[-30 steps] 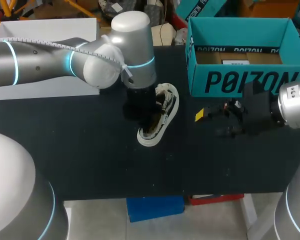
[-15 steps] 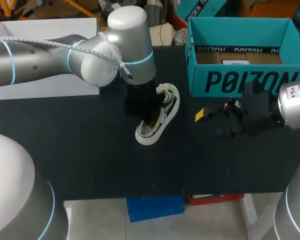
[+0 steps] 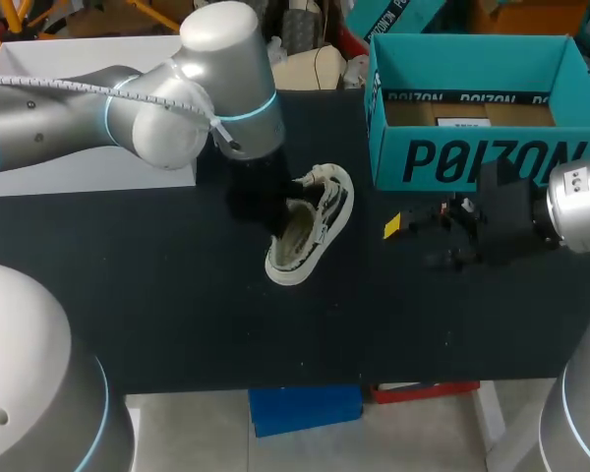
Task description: Take the shoe out of the shoebox, open the shoe tongue, remove and reinsert the insole, then place the shoe into the shoebox
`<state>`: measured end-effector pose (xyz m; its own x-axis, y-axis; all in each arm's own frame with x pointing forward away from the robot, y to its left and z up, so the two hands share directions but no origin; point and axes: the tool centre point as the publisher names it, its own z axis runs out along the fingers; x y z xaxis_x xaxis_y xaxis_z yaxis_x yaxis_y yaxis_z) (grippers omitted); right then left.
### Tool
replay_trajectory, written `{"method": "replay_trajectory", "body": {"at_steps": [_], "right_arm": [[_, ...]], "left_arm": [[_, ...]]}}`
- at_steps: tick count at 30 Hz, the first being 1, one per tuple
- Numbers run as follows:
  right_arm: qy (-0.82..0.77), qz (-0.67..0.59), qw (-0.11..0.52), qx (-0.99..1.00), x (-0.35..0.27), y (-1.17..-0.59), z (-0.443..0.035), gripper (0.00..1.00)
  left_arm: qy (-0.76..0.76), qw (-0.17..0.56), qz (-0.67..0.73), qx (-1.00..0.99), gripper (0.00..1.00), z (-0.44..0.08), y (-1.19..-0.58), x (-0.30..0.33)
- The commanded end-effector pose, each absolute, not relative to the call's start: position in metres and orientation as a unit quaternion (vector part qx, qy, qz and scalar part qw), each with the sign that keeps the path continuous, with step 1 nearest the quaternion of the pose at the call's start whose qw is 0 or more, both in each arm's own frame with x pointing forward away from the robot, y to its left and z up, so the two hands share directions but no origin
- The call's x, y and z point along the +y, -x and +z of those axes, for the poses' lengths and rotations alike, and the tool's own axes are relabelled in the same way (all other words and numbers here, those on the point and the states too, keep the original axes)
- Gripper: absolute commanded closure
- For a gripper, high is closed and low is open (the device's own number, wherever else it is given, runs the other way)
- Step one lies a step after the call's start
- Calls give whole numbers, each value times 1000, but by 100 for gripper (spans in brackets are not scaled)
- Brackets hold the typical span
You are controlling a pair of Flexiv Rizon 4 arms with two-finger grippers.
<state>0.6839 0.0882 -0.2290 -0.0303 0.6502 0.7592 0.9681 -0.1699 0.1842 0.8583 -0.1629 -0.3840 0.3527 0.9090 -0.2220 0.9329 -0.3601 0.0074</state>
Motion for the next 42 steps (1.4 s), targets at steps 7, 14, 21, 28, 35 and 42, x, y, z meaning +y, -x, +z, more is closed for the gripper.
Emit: {"method": "replay_trajectory", "body": {"at_steps": [7,14,21,28,35,42], "right_arm": [[665,-379,209,-609,89,-684,-229,0],[665,-379,209,-609,89,-684,-229,0],[665,-379,209,-609,89,-684,-229,0],[665,-379,209,-609,89,-684,-229,0],[665,-379,209,-609,89,-684,-229,0],[665,-379,209,-609,89,-684,-229,0]], "left_arm": [[-800,98,-109,581,98,-358,-856,-153],[-786,122,-117,595,56,-339,-857,-143],[-803,146,-108,568,1,-332,-862,-138],[-828,168,-96,526,28,-335,-874,-142],[-835,161,-87,519,40,-342,-887,-147],[-829,134,-76,538,40,-345,-900,-152]]}}
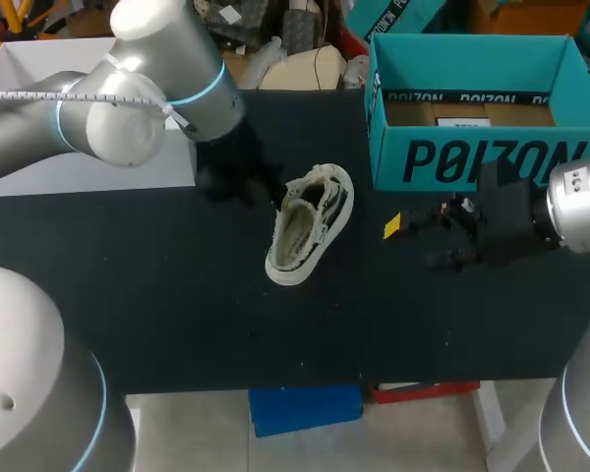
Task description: Take the shoe out of the shoebox, open the shoe tongue, remove and reinsert the insole, then place the shoe into the shoebox
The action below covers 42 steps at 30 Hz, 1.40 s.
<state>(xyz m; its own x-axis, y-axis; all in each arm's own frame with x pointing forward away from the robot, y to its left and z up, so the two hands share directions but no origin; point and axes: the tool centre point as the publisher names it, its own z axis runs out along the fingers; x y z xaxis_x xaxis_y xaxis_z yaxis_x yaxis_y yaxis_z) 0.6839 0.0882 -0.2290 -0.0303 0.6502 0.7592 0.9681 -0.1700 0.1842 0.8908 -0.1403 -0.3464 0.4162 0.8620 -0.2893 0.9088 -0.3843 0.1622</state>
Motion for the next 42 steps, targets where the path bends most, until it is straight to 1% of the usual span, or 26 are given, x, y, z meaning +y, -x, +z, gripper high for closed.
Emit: {"method": "replay_trajectory", "body": {"at_steps": [1,7,12,15,16,26,31,35,42], "right_arm": [[665,-379,209,-609,89,-684,-229,0],[665,-379,209,-609,89,-684,-229,0],[665,-379,209,-609,89,-684,-229,0],[665,-379,209,-609,89,-684,-229,0],[665,-379,209,-609,89,-684,-229,0],[665,-379,209,-609,89,-684,-229,0],[665,-379,209,-609,89,-684,-229,0],[665,-379,209,-609,89,-684,-229,0],[665,-379,209,-609,89,-684,-229,0]], "left_arm": [[-830,133,-74,536,39,-345,-902,-154],[-830,125,-73,538,48,-356,-915,-157],[-829,114,-80,541,43,-369,-918,-157],[-827,110,-86,545,42,-378,-921,-158],[-827,108,-88,545,44,-381,-922,-159],[-828,97,-97,543,47,-398,-923,-168],[-829,98,-100,542,50,-391,-925,-169],[-829,102,-94,542,50,-381,-925,-163],[-829,89,-97,543,51,-397,-918,-162]]}}
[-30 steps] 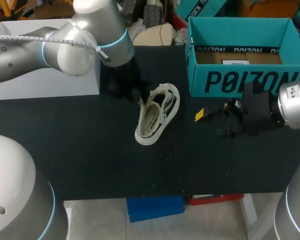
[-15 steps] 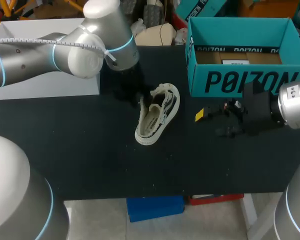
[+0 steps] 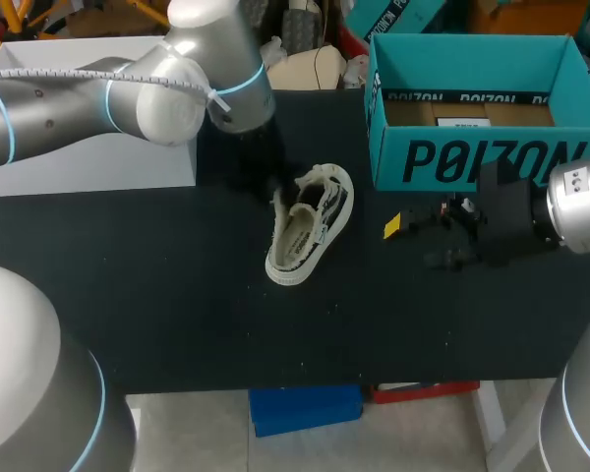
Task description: Take the shoe out of the shoebox, open the shoe tongue, remove and reinsert the insole, then place the shoe into the shoebox
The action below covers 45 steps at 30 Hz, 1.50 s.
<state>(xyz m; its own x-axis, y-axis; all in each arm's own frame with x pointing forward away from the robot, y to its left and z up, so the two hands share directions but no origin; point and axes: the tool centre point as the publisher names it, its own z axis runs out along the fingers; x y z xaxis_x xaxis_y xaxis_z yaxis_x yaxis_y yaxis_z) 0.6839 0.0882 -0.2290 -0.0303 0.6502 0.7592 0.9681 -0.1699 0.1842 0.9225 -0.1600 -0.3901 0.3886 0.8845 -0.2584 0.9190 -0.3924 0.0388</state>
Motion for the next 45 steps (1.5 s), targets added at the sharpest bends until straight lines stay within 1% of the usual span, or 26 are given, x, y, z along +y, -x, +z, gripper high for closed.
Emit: {"method": "replay_trajectory", "body": {"at_steps": [1,10,17,18,20,26,27,29,30,31,32,34,35,36,45], "right_arm": [[665,-379,209,-609,89,-684,-229,0],[665,-379,209,-609,89,-684,-229,0],[665,-379,209,-609,89,-684,-229,0],[665,-379,209,-609,89,-684,-229,0],[665,-379,209,-609,89,-684,-229,0],[665,-379,209,-609,89,-684,-229,0],[665,-379,209,-609,89,-684,-229,0],[665,-379,209,-609,89,-684,-229,0],[665,-379,209,-609,89,-684,-229,0],[665,-379,209,-609,89,-684,-229,0],[665,-379,209,-609,89,-684,-229,0],[665,-379,209,-609,89,-684,-229,0],[665,-379,209,-609,89,-684,-229,0],[665,-379,209,-609,89,-684,-229,0],[665,-379,209,-609,89,-684,-229,0]], "left_arm": [[-830,88,-98,543,50,-398,-917,-163],[-835,76,-95,536,49,-414,-917,-171],[-841,71,-85,530,52,-419,-920,-178],[-841,71,-84,530,54,-420,-920,-178],[-843,71,-79,528,63,-420,-921,-179],[-850,69,-49,520,65,-422,-922,-179],[-847,72,-49,524,67,-422,-922,-179],[-847,72,-46,525,76,-421,-922,-178],[-845,73,-44,528,77,-421,-921,-177],[-843,74,-40,532,81,-421,-920,-177],[-840,75,-37,537,88,-421,-919,-176],[-839,74,-36,537,91,-420,-916,-175],[-839,73,-35,539,97,-420,-915,-174],[-838,71,-33,540,100,-420,-914,-174],[-832,68,-38,550,100,-407,-906,-171]]}}
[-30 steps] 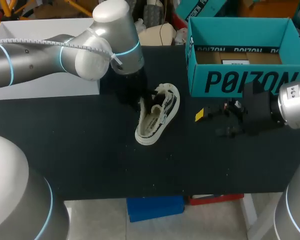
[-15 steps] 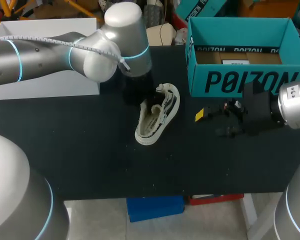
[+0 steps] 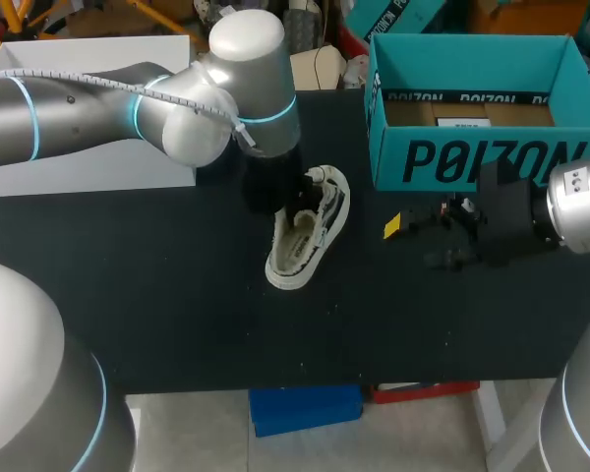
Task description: Take the shoe out of the shoebox, open the shoe tongue, remove and reinsert the insole, then place the shoe into the shoebox
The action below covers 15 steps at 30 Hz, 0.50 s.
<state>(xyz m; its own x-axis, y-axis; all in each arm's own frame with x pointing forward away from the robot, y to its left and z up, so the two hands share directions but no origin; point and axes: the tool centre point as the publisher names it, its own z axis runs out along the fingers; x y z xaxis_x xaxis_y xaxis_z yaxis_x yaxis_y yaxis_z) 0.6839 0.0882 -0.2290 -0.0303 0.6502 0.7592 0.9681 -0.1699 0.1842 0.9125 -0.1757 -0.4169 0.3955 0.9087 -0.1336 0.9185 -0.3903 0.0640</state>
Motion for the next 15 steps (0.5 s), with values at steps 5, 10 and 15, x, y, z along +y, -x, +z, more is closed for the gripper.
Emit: {"method": "replay_trajectory", "body": {"at_steps": [5,10,15], "right_arm": [[665,-379,209,-609,89,-684,-229,0],[665,-379,209,-609,89,-684,-229,0],[665,-379,209,-609,89,-684,-229,0]], "left_arm": [[-820,83,-50,563,100,-385,-905,-169],[-807,102,-58,579,100,-353,-905,-168],[-785,120,-68,604,100,-320,-905,-168]]}}
